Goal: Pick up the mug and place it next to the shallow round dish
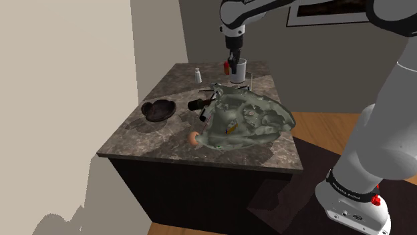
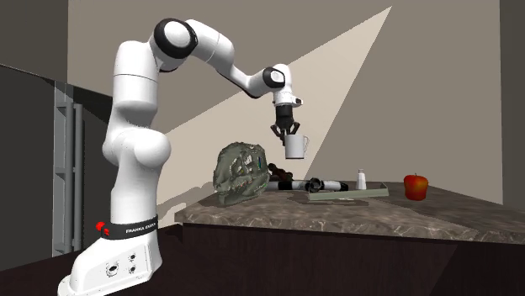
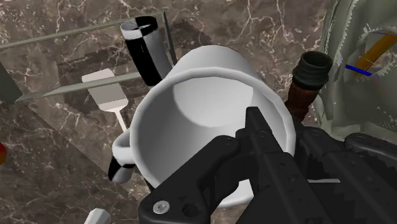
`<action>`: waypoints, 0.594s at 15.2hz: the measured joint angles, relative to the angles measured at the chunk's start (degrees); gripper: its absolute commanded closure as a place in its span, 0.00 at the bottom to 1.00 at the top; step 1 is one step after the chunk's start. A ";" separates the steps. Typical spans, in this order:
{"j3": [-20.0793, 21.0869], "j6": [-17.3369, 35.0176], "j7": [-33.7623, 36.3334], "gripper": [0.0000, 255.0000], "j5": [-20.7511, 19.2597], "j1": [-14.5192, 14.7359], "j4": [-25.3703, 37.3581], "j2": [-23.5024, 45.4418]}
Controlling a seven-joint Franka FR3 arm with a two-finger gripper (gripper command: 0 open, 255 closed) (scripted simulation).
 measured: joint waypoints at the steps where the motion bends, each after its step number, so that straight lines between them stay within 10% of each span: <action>1: 0.61 -0.48 1.19 1.00 0.02 0.63 0.58 0.22; 9: 4.68 -3.33 9.31 1.00 1.56 4.99 11.16 8.60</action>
